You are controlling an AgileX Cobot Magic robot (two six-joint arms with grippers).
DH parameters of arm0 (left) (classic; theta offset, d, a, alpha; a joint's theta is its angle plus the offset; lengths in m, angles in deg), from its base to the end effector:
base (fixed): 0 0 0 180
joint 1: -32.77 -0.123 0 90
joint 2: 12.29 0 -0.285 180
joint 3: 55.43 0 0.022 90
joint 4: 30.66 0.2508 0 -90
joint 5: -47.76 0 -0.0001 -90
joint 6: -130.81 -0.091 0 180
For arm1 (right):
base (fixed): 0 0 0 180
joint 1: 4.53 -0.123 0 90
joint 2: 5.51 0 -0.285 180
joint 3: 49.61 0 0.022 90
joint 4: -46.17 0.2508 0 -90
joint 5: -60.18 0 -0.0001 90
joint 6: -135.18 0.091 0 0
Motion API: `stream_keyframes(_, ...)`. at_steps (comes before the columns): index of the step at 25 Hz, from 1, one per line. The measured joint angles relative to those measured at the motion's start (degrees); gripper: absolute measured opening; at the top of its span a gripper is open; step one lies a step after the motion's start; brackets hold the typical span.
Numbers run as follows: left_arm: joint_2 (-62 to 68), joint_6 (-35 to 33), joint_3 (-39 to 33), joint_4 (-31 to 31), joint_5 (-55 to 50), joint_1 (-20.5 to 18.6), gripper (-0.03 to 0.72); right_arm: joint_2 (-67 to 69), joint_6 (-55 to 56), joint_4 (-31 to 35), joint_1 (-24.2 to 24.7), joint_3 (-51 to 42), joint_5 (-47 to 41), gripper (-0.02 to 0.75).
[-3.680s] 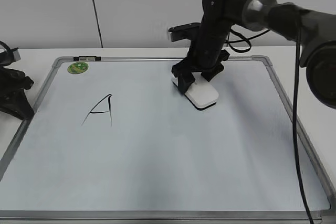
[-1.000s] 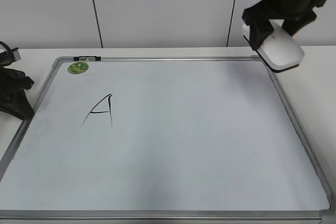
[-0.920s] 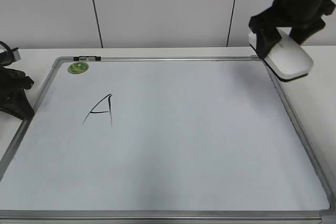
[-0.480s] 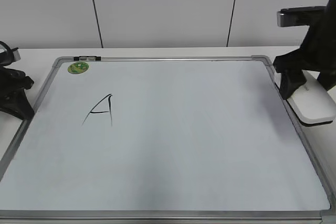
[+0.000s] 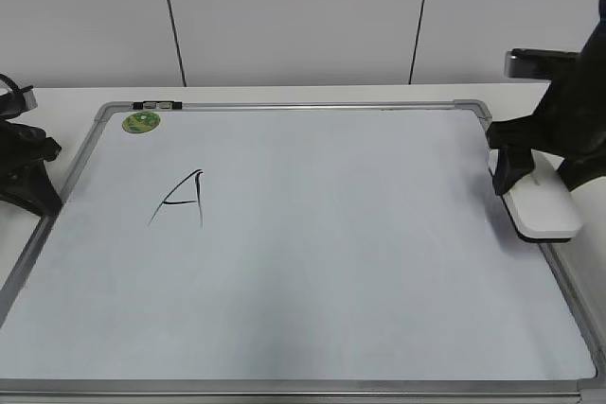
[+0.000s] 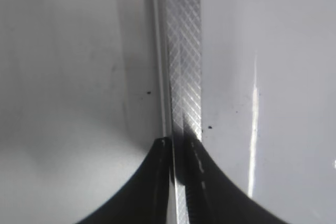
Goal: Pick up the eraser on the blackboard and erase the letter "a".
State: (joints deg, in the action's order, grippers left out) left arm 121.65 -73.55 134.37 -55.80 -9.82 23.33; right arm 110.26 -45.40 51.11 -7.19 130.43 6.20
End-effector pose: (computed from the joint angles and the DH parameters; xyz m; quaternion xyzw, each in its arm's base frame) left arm 0.4186 0.0365 0.1207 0.0083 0.9832 -0.1783 0.0389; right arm 0.3750 0.0238 0.2013 -0.0060 0.9953 0.0386 0.0889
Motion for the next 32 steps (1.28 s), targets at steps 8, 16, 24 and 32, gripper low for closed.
stream_keyframes(8, 0.0, 0.0, 0.0, 0.0, 0.0, 0.0, 0.051, 7.33, -0.12, 0.49, 0.0, 4.45, 2.18, 0.536)
stream_keyframes(16, 0.0, 0.0, 0.0, 0.0, 0.0, 0.0, 0.054, 11.24, -0.12, 0.49, 0.0, 8.05, 0.44, 0.57)
stream_keyframes(24, 0.0, 0.0, 0.0, 0.0, 0.0, 0.0, 0.062, 11.24, -0.15, 0.49, 0.0, 9.97, -2.33, 0.599)
stream_keyframes(32, 0.0, -0.1, 0.0, 0.22, 0.11, 0.0, 0.143, 11.24, -1.43, -0.75, 0.0, 21.59, -13.36, 0.596)
